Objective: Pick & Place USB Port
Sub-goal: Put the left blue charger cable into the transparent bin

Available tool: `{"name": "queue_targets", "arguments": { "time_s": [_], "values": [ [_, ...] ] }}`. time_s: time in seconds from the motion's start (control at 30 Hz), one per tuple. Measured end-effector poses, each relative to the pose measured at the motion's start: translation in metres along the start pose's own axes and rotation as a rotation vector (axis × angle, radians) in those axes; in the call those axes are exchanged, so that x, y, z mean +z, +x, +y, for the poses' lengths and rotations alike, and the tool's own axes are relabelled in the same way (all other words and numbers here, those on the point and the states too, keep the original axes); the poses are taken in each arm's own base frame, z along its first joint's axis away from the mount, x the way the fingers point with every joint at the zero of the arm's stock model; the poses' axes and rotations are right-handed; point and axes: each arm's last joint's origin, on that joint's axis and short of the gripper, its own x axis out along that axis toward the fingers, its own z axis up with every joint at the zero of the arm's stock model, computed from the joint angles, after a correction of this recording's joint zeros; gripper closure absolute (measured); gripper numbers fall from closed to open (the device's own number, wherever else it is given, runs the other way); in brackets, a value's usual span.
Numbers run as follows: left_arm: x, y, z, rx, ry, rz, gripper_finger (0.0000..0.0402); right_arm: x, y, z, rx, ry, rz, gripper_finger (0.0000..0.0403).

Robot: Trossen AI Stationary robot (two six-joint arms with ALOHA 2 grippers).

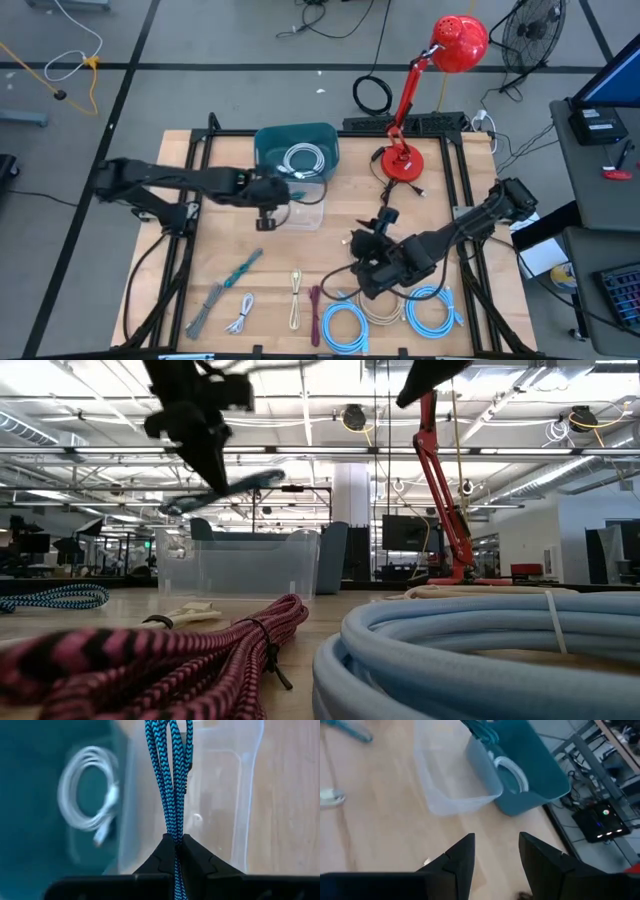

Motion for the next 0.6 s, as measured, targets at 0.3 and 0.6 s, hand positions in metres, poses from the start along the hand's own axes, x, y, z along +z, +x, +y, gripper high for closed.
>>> {"name": "queue_targets", "arguments": {
  "time_s": [0.3,0.6],
  "values": [
    [0.007,0.062,0.003,-0.071,0.103,0.115,0.0392,-0.034,0.005,-0.013,-0.031,0.034,0.005,0.0259],
    [0.01,0.072,0.016,-0.084,0.089,0.065,0.0391,-0.053,-0.002,-0.038,0.082,0.21,-0.156,0.0259]
  ]
}}
